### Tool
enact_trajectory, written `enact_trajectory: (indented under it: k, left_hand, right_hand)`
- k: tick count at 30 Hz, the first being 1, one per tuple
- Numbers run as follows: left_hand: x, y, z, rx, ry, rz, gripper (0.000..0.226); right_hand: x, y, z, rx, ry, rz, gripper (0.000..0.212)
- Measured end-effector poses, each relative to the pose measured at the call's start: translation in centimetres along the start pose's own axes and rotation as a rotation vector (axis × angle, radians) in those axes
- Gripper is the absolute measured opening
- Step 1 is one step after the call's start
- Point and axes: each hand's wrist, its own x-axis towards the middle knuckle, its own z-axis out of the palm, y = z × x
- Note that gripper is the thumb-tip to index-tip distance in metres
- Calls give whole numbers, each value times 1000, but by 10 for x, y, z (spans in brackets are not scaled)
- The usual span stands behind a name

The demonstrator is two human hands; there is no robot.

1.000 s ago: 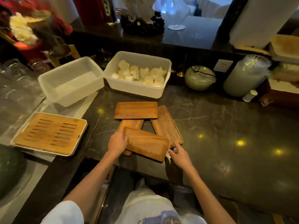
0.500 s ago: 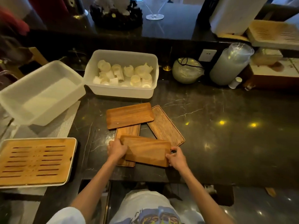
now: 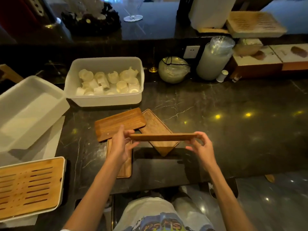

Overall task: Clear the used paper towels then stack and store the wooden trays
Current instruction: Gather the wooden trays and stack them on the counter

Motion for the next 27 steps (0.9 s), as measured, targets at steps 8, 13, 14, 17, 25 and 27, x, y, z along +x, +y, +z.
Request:
enact_trajectory:
  k: [8, 13, 14, 17, 25, 27]
  left_hand:
    - [-4, -43, 87, 226, 0, 43, 46]
    - [2, -84, 154, 205, -119, -35, 52]
    - [2, -96, 171, 254, -120, -23, 53]
    - [3, -132, 220, 390, -80, 23, 52]
    - [14, -203, 295, 626, 60, 99, 32]
    - [18, -215, 303, 730, 88, 138, 31]
  right_hand:
    - [15, 6, -92, -23, 140, -81, 20]
    - [42, 6, -167, -171, 204, -61, 36]
    - [48, 4, -185, -145, 229, -26, 43]
    - [70, 1, -240, -73, 240, 70, 46]
    - [108, 3, -333, -379, 161, 110, 40]
    - [113, 9, -338, -456, 160, 108, 40]
